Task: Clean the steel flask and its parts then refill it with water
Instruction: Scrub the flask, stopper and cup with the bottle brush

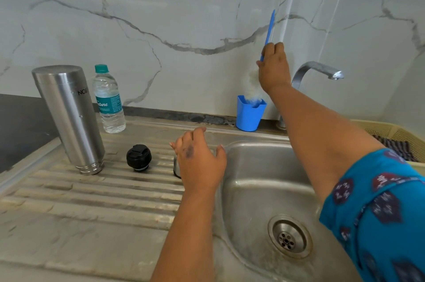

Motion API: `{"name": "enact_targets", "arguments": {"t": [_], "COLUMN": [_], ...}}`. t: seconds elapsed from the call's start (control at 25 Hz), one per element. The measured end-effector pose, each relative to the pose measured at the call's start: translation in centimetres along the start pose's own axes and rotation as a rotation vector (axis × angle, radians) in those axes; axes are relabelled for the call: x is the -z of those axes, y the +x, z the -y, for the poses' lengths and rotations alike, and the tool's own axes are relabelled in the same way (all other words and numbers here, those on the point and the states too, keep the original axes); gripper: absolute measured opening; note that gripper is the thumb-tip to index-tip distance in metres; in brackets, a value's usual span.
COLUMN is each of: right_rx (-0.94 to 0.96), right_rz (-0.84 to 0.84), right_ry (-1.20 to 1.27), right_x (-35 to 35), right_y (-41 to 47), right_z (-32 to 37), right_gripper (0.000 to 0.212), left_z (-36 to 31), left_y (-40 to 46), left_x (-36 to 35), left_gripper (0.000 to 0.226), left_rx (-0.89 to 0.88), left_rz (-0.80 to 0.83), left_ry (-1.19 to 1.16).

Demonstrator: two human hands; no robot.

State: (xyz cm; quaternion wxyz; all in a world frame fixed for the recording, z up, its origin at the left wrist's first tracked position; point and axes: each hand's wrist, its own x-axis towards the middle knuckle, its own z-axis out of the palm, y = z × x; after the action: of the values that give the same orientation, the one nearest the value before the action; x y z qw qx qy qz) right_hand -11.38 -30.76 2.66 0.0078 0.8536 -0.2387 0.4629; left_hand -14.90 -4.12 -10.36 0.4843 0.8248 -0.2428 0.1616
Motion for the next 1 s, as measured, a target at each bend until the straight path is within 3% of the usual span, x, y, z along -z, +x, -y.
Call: {"name": "enact_targets", "arguments": {"t": [0.24,0.36,0.76,1.0], "right_rx": [0.022,-0.01,-0.155,-0.346], "right_rz": [0.336,0.449,0.398,0.409], "right_ry": [-0.074,-0.013,0.208,0.437], "right_x": [0.5,0.9,5.8,10.4], "right_y": [-0.1,-0.2,-9.6,-16.7], "right_z": [-0.6,-0.6,0.7,4.3], "right_gripper": [0.061,0.061,0.041,0.038], "left_z": [0.1,0.0,0.1,-1.4], "left_y": [0.2,0.3,0.7,-1.5], "left_x": [0.3,0.5,1.1,6.2], "left_gripper": [0.055,0.055,0.055,0.052], "left_rx": [0.03,0.045,0.071,0.127], "left_rz": [0.008,0.015,0.017,-0.118], "left_ry": [-0.022,-0.03,-0.073,-0.269]}}
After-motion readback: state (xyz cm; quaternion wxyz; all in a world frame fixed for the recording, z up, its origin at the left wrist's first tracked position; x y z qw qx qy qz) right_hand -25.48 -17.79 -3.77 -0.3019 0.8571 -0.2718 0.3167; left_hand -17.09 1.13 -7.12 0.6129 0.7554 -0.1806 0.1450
